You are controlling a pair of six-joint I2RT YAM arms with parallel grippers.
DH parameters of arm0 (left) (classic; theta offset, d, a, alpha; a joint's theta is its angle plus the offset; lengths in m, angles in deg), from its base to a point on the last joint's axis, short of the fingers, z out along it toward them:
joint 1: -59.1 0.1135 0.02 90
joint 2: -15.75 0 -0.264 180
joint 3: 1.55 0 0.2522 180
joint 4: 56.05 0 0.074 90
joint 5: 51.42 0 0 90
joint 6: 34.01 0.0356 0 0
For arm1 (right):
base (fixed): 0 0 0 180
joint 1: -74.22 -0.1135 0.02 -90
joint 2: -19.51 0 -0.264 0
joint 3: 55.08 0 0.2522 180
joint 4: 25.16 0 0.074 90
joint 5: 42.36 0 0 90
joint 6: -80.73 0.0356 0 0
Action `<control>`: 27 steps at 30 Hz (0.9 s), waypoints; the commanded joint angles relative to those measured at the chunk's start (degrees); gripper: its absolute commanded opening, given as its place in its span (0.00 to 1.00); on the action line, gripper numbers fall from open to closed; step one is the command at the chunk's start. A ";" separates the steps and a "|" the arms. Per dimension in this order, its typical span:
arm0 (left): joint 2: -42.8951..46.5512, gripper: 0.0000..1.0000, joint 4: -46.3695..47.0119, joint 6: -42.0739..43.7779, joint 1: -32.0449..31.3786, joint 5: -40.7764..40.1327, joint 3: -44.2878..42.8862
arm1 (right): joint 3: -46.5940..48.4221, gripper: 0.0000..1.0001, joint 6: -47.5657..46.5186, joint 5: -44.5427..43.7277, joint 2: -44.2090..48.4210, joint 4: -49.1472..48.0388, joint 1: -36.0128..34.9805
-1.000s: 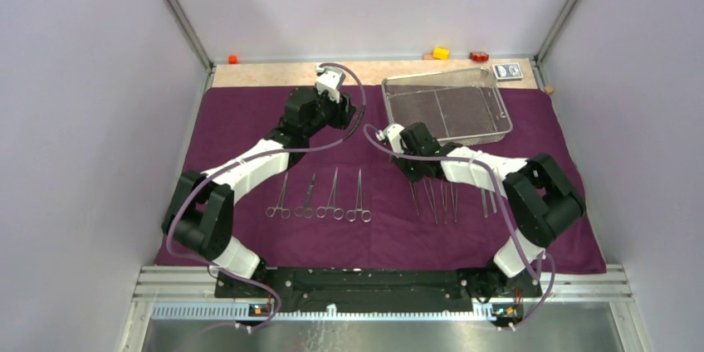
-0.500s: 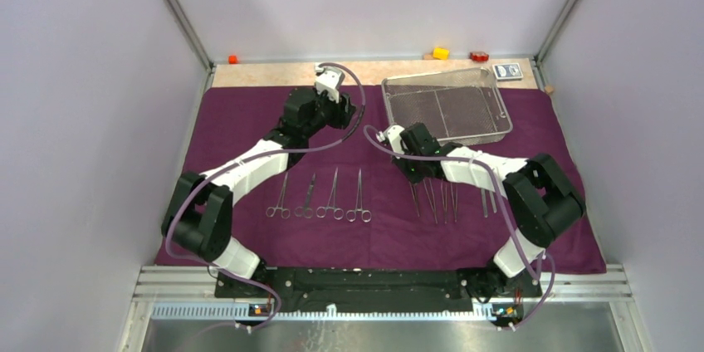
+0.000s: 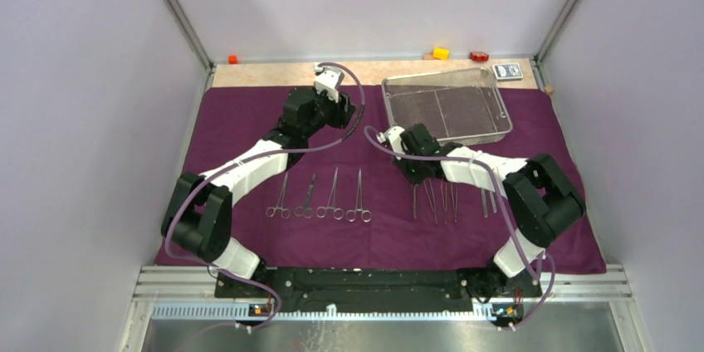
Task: Open and lay out the surgical kit
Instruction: Adjust the medical item in the surgical kit.
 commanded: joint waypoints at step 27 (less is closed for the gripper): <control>2.47 0.56 2.67 -0.38 0.25 1.05 0.61 | -0.33 0.00 -2.21 5.37 4.59 0.25 2.17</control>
